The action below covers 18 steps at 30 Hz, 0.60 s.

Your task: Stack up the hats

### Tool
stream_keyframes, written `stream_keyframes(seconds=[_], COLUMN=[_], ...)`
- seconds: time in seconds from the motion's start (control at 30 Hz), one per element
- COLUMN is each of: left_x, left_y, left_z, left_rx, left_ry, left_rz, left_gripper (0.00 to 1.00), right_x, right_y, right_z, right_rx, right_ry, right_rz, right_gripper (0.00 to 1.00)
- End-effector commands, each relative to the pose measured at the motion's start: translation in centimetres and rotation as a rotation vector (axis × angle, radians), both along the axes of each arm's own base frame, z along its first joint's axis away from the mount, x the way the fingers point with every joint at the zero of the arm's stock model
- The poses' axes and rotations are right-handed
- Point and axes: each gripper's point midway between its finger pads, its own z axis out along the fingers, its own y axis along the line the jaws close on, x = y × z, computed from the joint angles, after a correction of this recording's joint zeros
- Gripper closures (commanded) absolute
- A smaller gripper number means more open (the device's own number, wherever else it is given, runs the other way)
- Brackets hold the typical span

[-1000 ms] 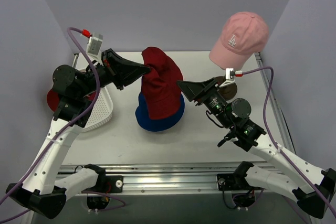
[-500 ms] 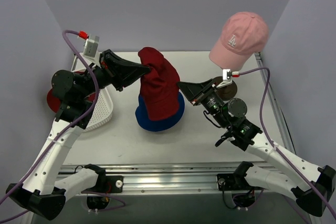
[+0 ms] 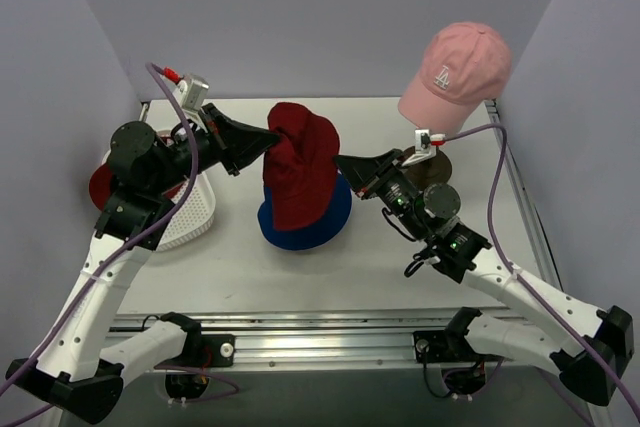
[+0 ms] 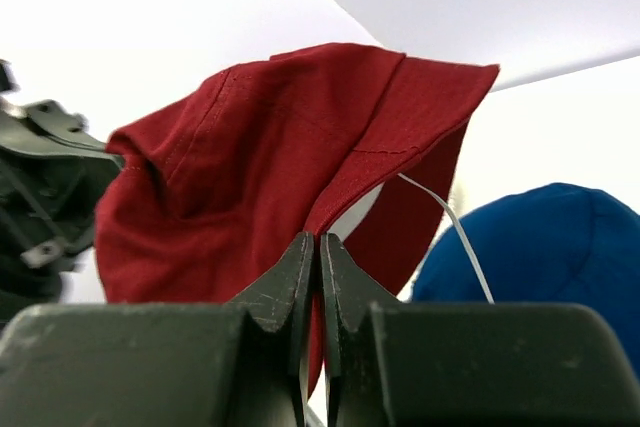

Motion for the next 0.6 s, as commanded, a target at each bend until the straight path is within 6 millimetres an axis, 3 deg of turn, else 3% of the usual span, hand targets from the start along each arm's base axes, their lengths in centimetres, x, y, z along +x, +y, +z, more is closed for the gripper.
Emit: stream_keyframes(seconds=[0.0, 0.03, 0.07, 0.23, 0.37, 0.47, 0.57], left_x=[1.1, 1.8, 1.8, 2.7, 5.1, 6.3, 7.0], left_y=[2.8, 3.6, 4.1, 6.5, 8.5, 8.8, 10.1], left_z=[-1.2, -1.4, -2.3, -2.2, -4.3, -6.6, -7.1], left_rx=[0.159, 0.176, 0.221, 0.306, 0.434, 0.498, 0.543], left_ry=[-0.01, 0.0, 0.008, -0.019, 0.003, 0.044, 0.078], left_rz=[0.195, 0.255, 0.28, 0.412, 0.539, 0.563, 0.631], left_gripper=[0.98, 0.98, 0.98, 0.98, 0.98, 0.98, 0.98], right_x=[0.6, 0.4, 1.0, 2.2, 3.4, 4.2, 4.8], right_y=[1.5, 2.1, 2.8, 4.3, 6.0, 6.8, 8.2], right_z=[1.6, 2.2, 1.5, 2.0, 2.6, 1.2, 0.8], right_rx=[-0.039, -0.045, -0.067, -0.114, -0.148, -0.172, -0.184], right_ry=[-0.083, -0.103, -0.093, -0.154, -0.169, -0.15, -0.159], right_rz=[0.013, 0.04, 0.046, 0.046, 0.052, 0.048, 0.067], right_gripper=[1.0, 1.0, 1.0, 1.0, 1.0, 1.0, 1.0])
